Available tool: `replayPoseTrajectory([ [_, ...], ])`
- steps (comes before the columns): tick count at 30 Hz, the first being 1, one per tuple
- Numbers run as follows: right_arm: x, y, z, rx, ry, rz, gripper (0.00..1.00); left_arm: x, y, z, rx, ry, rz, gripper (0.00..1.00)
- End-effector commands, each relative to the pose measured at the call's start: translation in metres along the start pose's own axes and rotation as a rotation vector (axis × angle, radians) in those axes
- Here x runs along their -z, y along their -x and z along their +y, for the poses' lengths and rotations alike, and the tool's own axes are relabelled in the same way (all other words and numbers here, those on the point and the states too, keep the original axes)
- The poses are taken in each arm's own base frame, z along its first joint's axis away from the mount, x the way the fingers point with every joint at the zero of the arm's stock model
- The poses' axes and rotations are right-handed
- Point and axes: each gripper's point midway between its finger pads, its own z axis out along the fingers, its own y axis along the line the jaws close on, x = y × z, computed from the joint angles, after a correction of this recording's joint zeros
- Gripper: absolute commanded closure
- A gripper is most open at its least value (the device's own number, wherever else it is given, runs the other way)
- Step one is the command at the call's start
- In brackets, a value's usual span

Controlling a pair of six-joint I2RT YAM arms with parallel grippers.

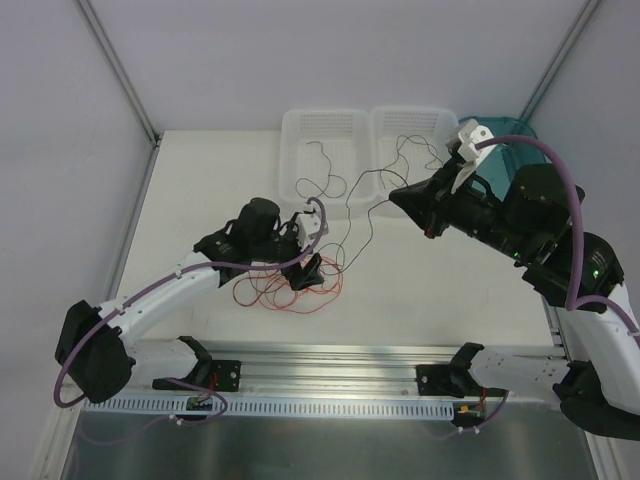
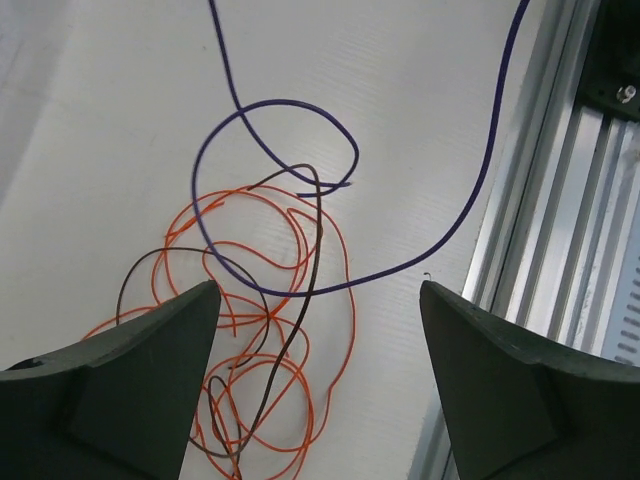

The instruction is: Untangle the cables

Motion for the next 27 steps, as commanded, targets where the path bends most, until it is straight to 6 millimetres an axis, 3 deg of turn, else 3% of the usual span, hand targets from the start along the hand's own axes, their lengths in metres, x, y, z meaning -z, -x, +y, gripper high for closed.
replayPoseTrajectory([
  [1, 0.012, 0.022, 0.010, -0.020, 0.045, -0.083, 0.99, -0.018, 0.007, 0.010, -0.156, 0.000, 0.008, 0.19],
  [3, 0.014, 0.023, 0.012, -0.021, 0.055, -0.088, 0.99, -0.024, 0.002, 0.015, -0.162, 0.005, 0.032, 0.22],
  [7, 0.019, 0.020, 0.008, -0.014, 0.035, -0.087, 0.99, -0.031, -0.001, 0.013, -0.163, -0.012, 0.050, 0.41],
  [10, 0.025, 0.017, 0.000, -0.006, -0.009, -0.086, 0.99, -0.033, -0.008, 0.010, -0.157, -0.027, 0.063, 0.75],
  [11, 0.024, 0.014, -0.002, 0.000, -0.020, -0.077, 0.99, -0.032, -0.008, 0.011, -0.157, -0.022, 0.062, 0.94],
  [12, 0.025, 0.012, -0.004, 0.002, -0.031, -0.073, 0.99, -0.032, -0.009, 0.012, -0.153, -0.012, 0.065, 1.00],
  [16, 0.033, 0.006, -0.017, 0.013, -0.105, -0.059, 0.99, -0.031, -0.011, 0.024, -0.118, 0.061, 0.084, 1.00],
  [19, 0.044, 0.004, -0.023, 0.018, -0.137, -0.065, 0.99, -0.028, -0.020, 0.057, -0.019, 0.203, 0.130, 1.00],
  [21, 0.055, 0.003, -0.025, 0.021, -0.152, -0.073, 0.99, -0.023, -0.027, 0.089, 0.102, 0.321, 0.165, 1.00],
  [24, 0.071, 0.005, -0.032, 0.026, -0.195, -0.100, 0.99, -0.016, -0.044, 0.118, 0.261, 0.435, 0.254, 1.00],
  [26, 0.078, 0.008, -0.035, 0.027, -0.210, -0.112, 0.99, -0.009, -0.068, 0.132, 0.354, 0.522, 0.350, 1.00],
  [27, 0.081, 0.009, -0.034, 0.028, -0.209, -0.112, 0.99, -0.008, -0.069, 0.136, 0.371, 0.537, 0.362, 1.00],
])
